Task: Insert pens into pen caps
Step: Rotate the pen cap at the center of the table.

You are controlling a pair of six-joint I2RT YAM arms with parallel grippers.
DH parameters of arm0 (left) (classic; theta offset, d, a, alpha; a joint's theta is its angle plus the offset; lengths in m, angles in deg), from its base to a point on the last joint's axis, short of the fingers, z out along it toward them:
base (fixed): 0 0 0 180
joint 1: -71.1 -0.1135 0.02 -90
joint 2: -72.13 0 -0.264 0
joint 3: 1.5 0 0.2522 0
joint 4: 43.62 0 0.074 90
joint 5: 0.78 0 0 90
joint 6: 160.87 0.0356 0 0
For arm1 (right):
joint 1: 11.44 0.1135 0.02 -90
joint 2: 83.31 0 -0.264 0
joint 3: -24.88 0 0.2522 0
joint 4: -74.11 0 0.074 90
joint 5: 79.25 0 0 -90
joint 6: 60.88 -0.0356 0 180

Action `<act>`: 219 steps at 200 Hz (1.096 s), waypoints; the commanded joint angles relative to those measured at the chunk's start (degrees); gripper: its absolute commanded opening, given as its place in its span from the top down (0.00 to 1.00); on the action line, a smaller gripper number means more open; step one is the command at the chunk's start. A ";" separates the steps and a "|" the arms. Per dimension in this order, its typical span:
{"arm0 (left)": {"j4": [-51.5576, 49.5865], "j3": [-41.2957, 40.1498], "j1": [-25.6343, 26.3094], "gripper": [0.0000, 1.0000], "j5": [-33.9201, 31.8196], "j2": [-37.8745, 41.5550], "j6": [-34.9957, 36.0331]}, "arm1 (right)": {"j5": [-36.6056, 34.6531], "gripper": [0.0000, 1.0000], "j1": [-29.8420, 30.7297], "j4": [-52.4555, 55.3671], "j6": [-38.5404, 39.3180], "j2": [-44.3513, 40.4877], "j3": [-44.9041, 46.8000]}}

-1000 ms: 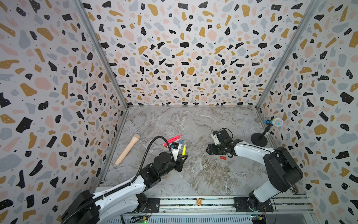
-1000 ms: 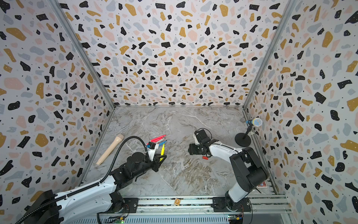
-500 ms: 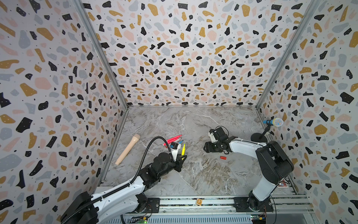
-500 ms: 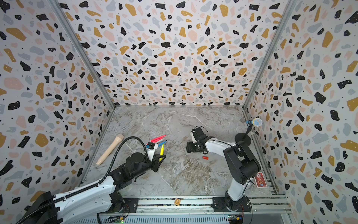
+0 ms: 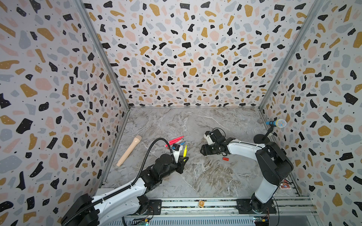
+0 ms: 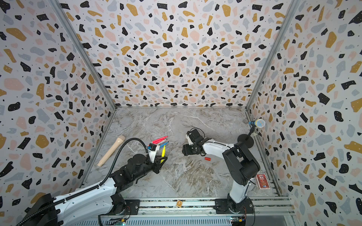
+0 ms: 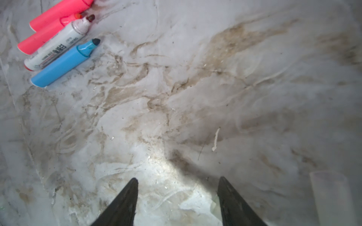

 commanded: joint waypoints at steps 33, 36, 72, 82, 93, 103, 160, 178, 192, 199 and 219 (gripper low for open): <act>1.66 -0.50 0.14 1.00 -0.90 1.32 0.33 | -2.18 0.35 2.09 2.92 0.45 -1.33 0.78; 1.59 -0.48 0.12 1.00 -0.90 1.33 0.26 | -2.36 0.35 2.30 3.02 0.39 -1.42 1.03; 1.62 -0.42 0.16 1.00 -0.90 1.41 0.25 | -4.30 0.35 3.41 3.71 -0.27 -3.83 3.41; 1.74 -0.42 0.17 1.00 -0.90 1.45 0.19 | -4.75 0.35 3.61 3.76 -0.60 -4.71 3.88; 1.76 -0.39 0.10 1.00 -0.89 1.48 0.16 | -4.81 0.35 3.69 3.72 -0.69 -5.62 4.02; 1.75 -0.37 0.13 1.00 -0.86 1.56 0.17 | -4.94 0.35 3.94 4.04 -0.72 -6.63 3.62; 0.79 0.53 0.13 1.00 -0.90 1.80 0.25 | -12.00 0.37 4.08 9.49 -0.80 -11.24 -1.14; 0.72 0.67 0.14 1.00 -0.81 1.37 0.40 | -13.23 0.38 3.01 11.92 0.02 -10.40 -2.66; 0.24 0.93 0.18 1.00 -0.81 0.87 0.88 | -13.92 0.39 2.32 13.05 0.58 -9.64 -3.39; -0.06 1.10 0.17 1.00 -0.81 0.69 1.11 | -14.04 0.40 1.85 13.62 1.20 -9.13 -3.75; -0.26 1.24 0.18 1.00 -0.81 0.47 1.36 | -14.64 0.41 1.03 15.12 2.43 -7.31 -4.98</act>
